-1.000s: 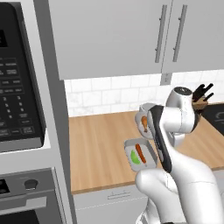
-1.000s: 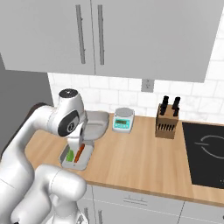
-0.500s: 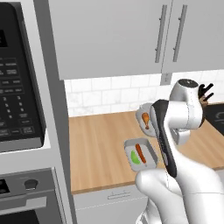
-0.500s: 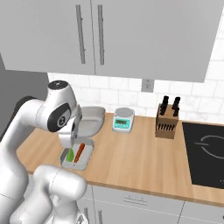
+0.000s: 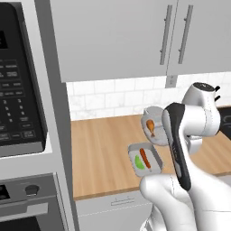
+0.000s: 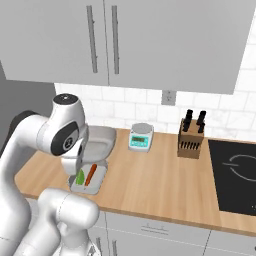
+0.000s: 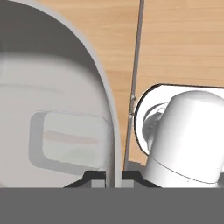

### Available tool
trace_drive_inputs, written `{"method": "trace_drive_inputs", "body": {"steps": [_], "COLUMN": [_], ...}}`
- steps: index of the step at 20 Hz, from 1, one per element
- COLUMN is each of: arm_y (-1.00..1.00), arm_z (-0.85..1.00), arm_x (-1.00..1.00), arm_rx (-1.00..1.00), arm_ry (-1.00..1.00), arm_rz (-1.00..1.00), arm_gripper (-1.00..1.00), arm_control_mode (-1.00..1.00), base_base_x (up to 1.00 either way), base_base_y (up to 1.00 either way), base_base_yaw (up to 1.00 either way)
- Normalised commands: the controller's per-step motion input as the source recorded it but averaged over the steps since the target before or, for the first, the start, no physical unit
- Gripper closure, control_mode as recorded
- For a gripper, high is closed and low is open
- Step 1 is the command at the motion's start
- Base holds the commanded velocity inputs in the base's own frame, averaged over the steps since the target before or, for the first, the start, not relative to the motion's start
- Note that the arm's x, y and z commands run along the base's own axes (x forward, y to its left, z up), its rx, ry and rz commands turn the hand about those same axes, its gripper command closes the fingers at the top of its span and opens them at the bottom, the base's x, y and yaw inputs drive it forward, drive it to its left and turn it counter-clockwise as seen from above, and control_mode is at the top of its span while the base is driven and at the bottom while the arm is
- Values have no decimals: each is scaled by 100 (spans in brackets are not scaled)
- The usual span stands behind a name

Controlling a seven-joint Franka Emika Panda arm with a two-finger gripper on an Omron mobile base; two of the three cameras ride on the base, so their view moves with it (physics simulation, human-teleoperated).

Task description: Take the meat container that has the chicken drumstick and place it on the second highest rack of the freezer. Then take the vegetable container that has the carrot and lemon wedge and place it on the highest rack of the freezer.

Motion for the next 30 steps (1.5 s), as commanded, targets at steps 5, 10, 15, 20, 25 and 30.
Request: {"method": "trace_drive_inputs", "body": {"steps": [5, 10, 15, 20, 25, 30], "arm_y": [25, 1, 0, 0, 0, 0], "arm_z": [19, 30, 20, 0, 0, 0], "arm_x": [-1, -4, -20, -34, -36, 0], "arm_rx": [0, 0, 0, 0, 0, 0], "arm_ry": [-2, 0, 0, 0, 0, 0], "arm_rz": [0, 0, 0, 0, 0, 0], "arm_gripper": [100, 100, 100, 100, 100, 100], "arm_control_mode": [-100, -100, -100, -100, -100, 100], "base_base_x": [0, 0, 0, 0, 0, -58], "base_base_y": [0, 0, 0, 0, 0, -21], "base_base_yaw": [0, 0, 0, 0, 0, 12]}}
